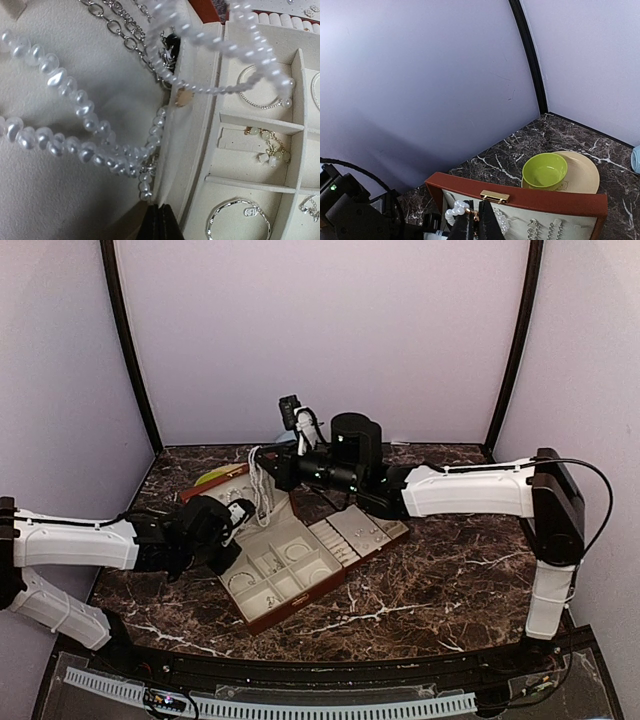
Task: Organize the mixed jewelry
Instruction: Pick up the compartment pouch from the jewelry box, then hang the necklace on the necklace hanger.
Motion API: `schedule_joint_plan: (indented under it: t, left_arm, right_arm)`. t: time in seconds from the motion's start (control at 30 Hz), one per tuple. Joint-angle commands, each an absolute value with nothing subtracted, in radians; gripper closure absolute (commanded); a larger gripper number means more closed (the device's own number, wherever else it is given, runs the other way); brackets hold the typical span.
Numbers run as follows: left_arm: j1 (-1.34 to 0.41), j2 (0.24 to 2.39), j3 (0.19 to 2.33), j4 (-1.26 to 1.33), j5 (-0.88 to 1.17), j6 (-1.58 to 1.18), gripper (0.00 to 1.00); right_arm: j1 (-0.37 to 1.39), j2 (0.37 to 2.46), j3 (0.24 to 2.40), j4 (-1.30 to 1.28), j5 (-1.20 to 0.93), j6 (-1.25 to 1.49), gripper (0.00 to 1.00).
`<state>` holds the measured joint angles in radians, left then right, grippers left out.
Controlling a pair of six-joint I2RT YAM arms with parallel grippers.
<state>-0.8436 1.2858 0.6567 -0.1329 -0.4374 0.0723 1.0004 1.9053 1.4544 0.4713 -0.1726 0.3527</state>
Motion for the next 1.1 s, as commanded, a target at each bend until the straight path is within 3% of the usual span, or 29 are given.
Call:
schedule_joint_plan:
  t: [0.0,1.07]
  left_arm:
    - [-0.891,1.263,0.621,-0.126,-0.312,0.094,1.00]
    - [-0.919,1.244,0.618,-0.129,-0.321,0.102,1.00]
  right_arm:
    - [0.998,1.939,1.493,0.535,-0.205,0.344,1.00]
    - [0.997,2.047,1.418,0.757,-0.208,0.346,1.00]
